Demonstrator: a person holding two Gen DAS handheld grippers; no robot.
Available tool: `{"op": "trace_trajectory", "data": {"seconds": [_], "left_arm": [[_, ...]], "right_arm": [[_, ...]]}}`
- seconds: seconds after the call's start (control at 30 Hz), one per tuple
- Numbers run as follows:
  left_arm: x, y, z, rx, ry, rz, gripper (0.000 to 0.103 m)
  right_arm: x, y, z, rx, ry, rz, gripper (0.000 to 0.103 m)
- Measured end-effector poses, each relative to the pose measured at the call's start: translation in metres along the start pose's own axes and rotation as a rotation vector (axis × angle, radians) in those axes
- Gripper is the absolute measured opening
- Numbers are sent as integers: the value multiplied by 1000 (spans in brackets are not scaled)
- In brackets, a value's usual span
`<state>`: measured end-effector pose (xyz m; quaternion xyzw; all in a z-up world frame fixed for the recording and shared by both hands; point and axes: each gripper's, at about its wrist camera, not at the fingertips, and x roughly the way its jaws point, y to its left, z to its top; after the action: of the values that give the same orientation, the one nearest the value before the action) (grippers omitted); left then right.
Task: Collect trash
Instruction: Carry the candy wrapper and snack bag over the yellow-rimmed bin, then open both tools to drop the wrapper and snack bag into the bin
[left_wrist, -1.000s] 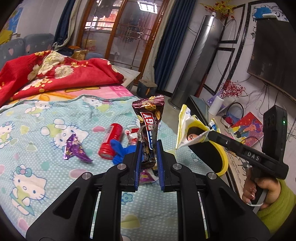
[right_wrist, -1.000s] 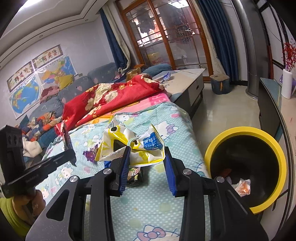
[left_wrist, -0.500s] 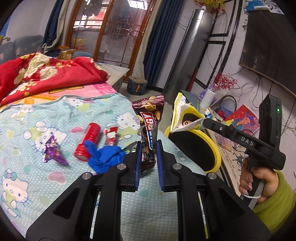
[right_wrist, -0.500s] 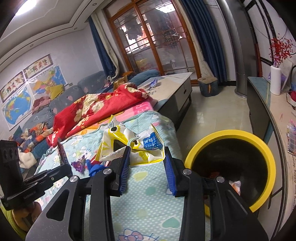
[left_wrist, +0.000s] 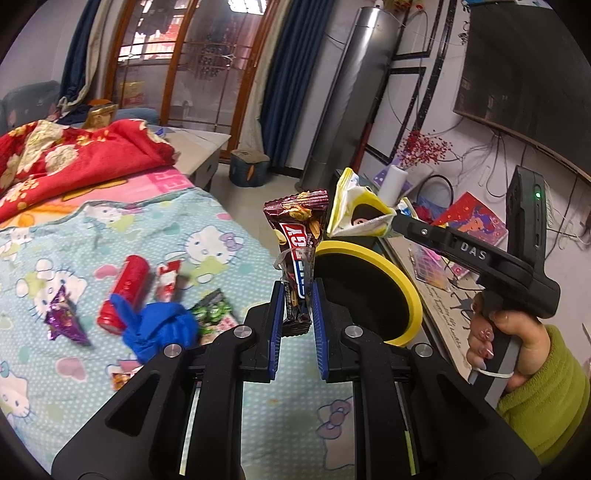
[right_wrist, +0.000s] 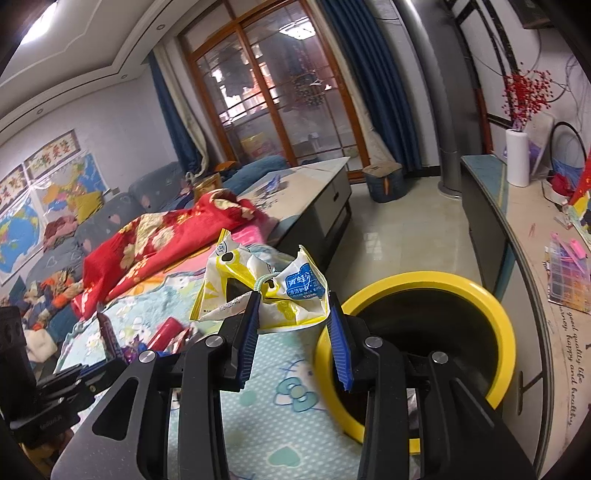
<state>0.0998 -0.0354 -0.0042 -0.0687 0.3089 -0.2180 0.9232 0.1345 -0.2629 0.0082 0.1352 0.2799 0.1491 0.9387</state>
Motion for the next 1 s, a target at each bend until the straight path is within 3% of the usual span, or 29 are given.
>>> {"op": "trace_trajectory", "data": {"seconds": [1.0], "left_arm": [[75, -90, 8, 175, 74, -121, 10]], "right_arm": [[-24, -102, 10, 170, -75, -197, 34]]}}
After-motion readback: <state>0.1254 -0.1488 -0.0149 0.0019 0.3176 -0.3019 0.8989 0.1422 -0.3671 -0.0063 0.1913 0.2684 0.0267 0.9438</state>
